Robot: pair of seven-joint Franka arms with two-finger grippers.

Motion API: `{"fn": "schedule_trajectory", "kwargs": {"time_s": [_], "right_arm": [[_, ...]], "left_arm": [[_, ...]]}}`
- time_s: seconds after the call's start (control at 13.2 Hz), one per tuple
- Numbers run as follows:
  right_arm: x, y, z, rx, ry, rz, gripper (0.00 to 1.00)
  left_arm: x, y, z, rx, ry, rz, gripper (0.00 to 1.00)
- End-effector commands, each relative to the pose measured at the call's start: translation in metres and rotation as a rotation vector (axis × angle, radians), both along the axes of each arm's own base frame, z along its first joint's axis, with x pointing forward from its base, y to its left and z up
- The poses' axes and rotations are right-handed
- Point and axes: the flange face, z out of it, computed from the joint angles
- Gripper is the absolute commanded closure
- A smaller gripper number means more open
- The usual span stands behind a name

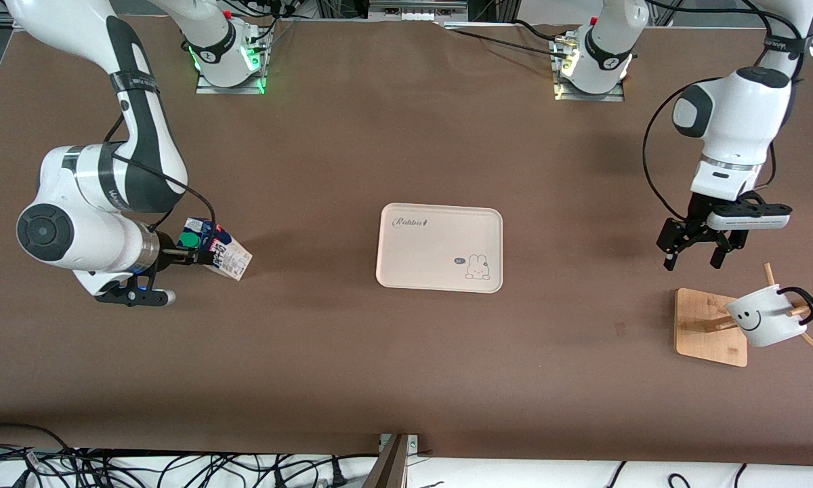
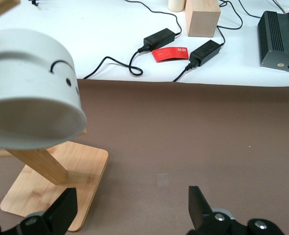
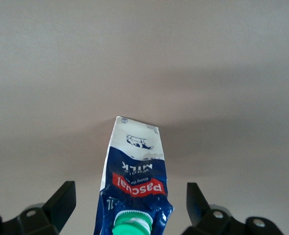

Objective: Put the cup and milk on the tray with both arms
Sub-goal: 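Carry the milk carton over the tray while the left gripper grips the mug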

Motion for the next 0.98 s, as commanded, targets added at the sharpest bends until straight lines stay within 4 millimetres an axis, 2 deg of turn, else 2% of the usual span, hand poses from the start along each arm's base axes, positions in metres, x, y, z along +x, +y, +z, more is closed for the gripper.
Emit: {"fn": "schedule_trajectory", "kwargs": {"time_s": [0.0,0.23,0.3,0.38,0.53,0.61,0.91], "right_arm": [[-0.018,0.001,-0.002,0.023,0.029,-0.060,0.00],[-0.030,0.001,-0.010,0.058,0.054,-0.084,0.02],[-0.033,0.002,-0.013,0.058,0.062,-0.084,0.07],[-0.034,0.002,-0.012,0.058,0.064,-0.082,0.15],[-0.035,0.001,-0.013,0.057,0.074,-0.078,0.42],[-0.035,0.001,-0.012,0.058,0.074,-0.075,0.52],[-0.032,0.022,0.005,0.059,0.064,-0.049,0.57]], "left_arm": [[-0.011,0.004,-0.009,0.012,-0.046,0.004,0.00],[-0.012,0.005,-0.016,0.029,-0.106,-0.001,0.00],[-0.012,0.007,-0.015,0.055,-0.124,-0.019,0.00],[-0.012,0.014,-0.014,0.086,-0.125,-0.035,0.00],[-0.011,0.016,-0.013,0.092,-0.127,-0.037,0.00],[-0.011,0.016,-0.014,0.093,-0.125,-0.038,0.00],[-0.005,0.017,-0.015,0.092,-0.128,-0.032,0.00]]}}
